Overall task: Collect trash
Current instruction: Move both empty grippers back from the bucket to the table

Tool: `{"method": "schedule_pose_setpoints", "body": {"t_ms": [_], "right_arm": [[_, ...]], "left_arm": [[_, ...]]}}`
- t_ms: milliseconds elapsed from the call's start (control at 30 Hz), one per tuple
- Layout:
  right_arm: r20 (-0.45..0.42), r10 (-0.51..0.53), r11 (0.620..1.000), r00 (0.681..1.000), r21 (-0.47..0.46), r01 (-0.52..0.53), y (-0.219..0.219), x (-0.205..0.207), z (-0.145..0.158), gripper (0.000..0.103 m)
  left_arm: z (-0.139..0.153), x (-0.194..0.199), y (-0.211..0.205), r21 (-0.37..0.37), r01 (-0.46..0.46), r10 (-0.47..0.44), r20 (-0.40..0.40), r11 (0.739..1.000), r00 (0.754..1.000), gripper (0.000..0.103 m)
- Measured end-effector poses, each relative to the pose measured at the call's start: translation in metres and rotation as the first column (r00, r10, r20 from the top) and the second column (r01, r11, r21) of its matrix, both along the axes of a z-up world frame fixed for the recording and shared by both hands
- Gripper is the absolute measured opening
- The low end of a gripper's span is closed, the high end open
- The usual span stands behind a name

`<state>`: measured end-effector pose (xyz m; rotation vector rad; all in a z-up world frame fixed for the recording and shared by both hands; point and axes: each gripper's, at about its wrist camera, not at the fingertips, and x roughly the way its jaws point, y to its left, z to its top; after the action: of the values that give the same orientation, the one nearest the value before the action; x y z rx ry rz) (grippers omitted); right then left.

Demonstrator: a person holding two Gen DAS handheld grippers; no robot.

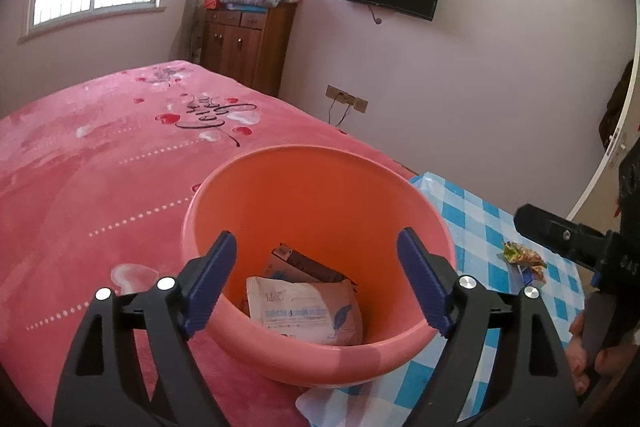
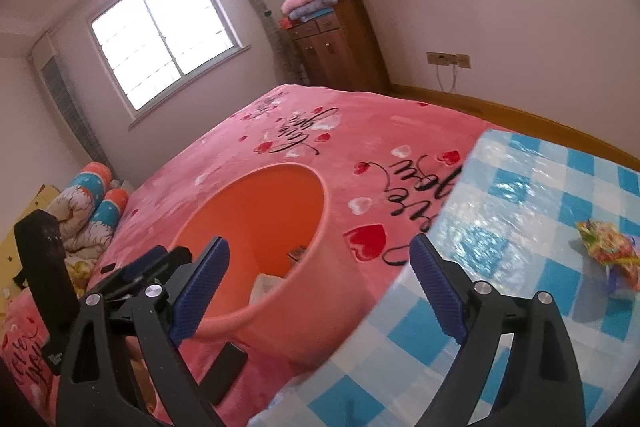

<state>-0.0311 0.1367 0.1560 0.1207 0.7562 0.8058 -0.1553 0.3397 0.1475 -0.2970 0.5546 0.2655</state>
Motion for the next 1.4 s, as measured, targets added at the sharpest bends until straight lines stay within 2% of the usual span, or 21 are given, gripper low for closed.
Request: {"method": "schedule_pose_setpoints", "body": {"t_ms": [133,200,400,1000,1400], "right_arm": [[-0.005,-0.046,0.999,0.999,-0.013,0.046,-0.02,-0.004,-0.005,0.094],[-0.006,-0.075,0.997,0.997,-0.02,0.075,-0.03,-0.007,-0.007,0.094],[-0.019,-0.141,0.989,0.99,-0.039,0.14,-0.058,-0.017,-0.015,0.094],[-0.001,-0.281,0.954,0.96,-0.112,0.279,-0.119,-0.054,-0.024,0.094],[-0.01,-0.346,0.933,0.938,-0.11,0.342,-0.152,-0.062,-0.031,0.095]], "left_arm": [[0.004,0.001,-0.01,0.015,0.018,-0.018,0.003,1.0,1.0,0.087],[0.004,0.001,-0.017,0.031,0.023,-0.023,0.004,0.999,1.0,0.091],[0.004,0.002,-0.041,0.068,0.075,-0.076,0.003,0.995,0.997,0.094],[-0.007,0.003,-0.105,0.108,0.232,-0.229,-0.038,0.967,0.973,0.096],[-0.019,0.009,-0.14,0.133,0.303,-0.293,-0.092,0.944,0.952,0.096]]}}
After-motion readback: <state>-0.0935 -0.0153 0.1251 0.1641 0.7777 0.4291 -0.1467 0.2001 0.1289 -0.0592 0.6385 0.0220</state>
